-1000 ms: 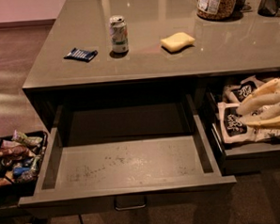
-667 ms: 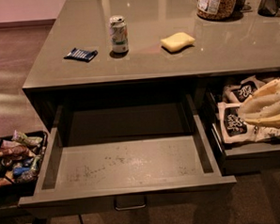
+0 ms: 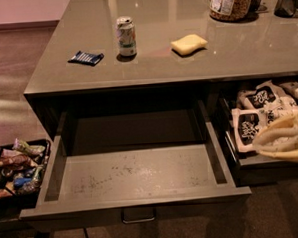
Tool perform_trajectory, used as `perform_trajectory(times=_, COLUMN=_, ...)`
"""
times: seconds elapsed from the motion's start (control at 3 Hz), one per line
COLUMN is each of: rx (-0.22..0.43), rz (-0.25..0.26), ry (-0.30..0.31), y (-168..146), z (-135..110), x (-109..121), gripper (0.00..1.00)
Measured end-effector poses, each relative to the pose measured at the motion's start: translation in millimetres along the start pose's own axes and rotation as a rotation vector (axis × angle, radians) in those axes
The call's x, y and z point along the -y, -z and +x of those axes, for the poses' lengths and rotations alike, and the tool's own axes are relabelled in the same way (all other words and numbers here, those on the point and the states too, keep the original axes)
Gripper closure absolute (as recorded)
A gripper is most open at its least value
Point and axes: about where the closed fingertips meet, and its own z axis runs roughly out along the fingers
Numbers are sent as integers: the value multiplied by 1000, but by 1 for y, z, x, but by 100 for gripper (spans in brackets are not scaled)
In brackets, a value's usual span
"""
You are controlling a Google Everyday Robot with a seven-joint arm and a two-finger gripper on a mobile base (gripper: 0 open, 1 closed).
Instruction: Close top drawer
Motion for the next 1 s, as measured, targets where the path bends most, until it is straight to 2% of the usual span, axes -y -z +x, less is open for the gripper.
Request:
perform_trajectory(times=0.33, rx=10, rz=28, ry=38, y=-16, z=11, x=-20, gripper=100)
perform_trajectory(times=0.67, rx=-1, rz=127, ry=84, y=-31, z=13, x=-43, gripper=100)
perform_trajectory(times=1.0, rx=-19, rz=263, ry=100, y=-46, z=18, x=-58, gripper=100)
